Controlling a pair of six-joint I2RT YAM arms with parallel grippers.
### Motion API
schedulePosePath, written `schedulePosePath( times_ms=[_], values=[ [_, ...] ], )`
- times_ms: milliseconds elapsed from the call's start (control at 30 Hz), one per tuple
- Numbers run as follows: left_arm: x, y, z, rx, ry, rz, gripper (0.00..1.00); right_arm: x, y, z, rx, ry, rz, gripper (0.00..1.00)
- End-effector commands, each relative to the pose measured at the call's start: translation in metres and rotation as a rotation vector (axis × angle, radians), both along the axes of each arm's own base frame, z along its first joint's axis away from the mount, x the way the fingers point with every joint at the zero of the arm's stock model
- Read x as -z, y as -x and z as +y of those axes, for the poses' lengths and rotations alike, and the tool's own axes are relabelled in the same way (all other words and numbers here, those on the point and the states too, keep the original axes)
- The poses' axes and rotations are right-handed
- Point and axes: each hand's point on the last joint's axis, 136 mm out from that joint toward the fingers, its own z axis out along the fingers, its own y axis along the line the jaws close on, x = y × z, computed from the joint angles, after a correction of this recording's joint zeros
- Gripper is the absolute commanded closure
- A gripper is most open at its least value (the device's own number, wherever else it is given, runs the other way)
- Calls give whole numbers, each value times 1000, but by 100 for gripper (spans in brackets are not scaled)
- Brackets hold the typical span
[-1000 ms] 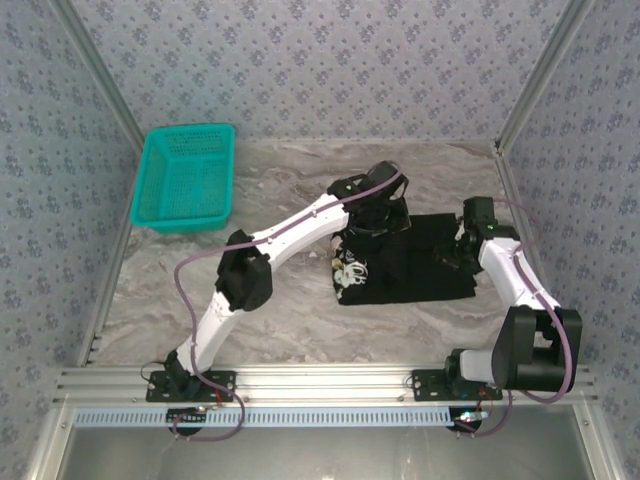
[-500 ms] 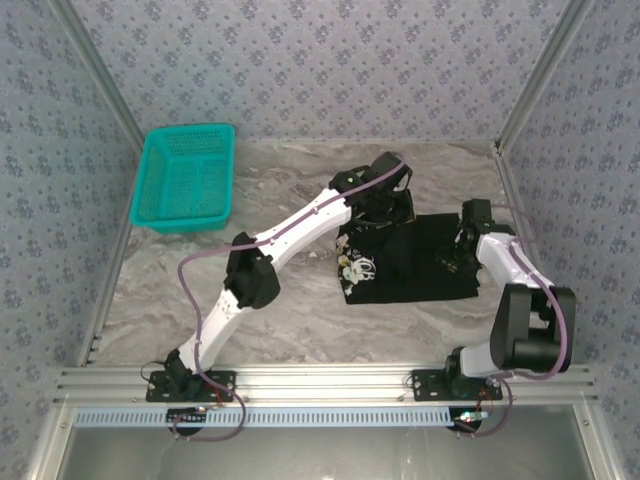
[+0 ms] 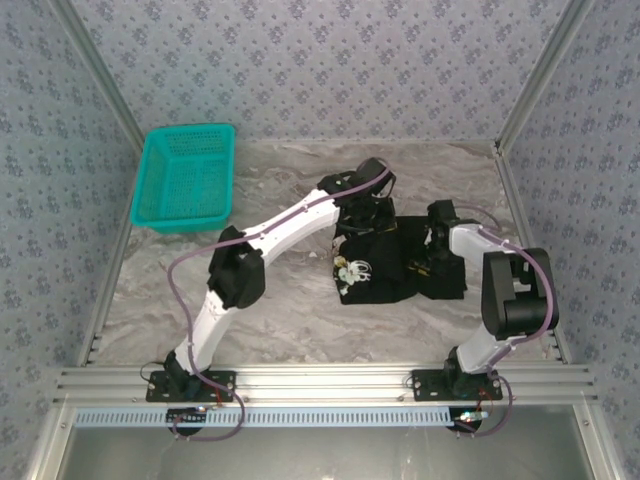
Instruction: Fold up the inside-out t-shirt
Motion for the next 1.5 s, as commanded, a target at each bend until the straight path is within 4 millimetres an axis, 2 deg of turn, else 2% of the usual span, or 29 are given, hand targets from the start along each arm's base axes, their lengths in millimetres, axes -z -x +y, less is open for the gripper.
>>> schedulePosePath(
  times_ms=[0,133,333,400,467,600,700,900,933,1033,1100,1233,1333,1400,1467],
  values=[
    [-47,-7,20,-22,75,-83,100,6,1,25,-13,-38,27,69],
    [-41,-4,51,-54,60,-80,100,7,-5,55,-70,-37,19,69],
    [-36,-1,107,-116,21,-84,100,5,-13,98,-170,-40,26,69],
    [-39,-1,114,-111,9,-93,100,1,-14,100,-195,-23,21,69],
    [-44,-2,114,-104,8,-109,100,-5,-15,89,-214,19,14,67],
    [-51,-6,101,-96,44,-115,100,-19,-13,49,-255,154,35,63],
    [-50,-8,89,-92,58,-105,100,-32,-15,20,-224,190,29,61],
    [-37,-8,49,-68,85,-68,100,-57,-18,-8,-171,184,-22,60],
    [-32,-8,39,-61,89,-65,97,-59,-17,-11,-165,183,-26,60],
    [-19,-7,7,-33,93,-49,73,-66,-13,-23,-134,193,-36,60],
    [-9,-4,-14,4,95,-13,62,-74,-9,-33,-101,203,-51,60],
    [-17,6,-48,118,102,-6,46,-88,2,-48,-33,220,-95,60],
    [-28,10,-54,175,100,-21,40,-97,8,-57,0,239,-127,60],
    [-35,11,-51,203,92,-43,38,-102,12,-61,19,246,-153,59],
    [-48,13,-43,245,87,-82,37,-108,15,-55,14,210,-203,57]
  ],
)
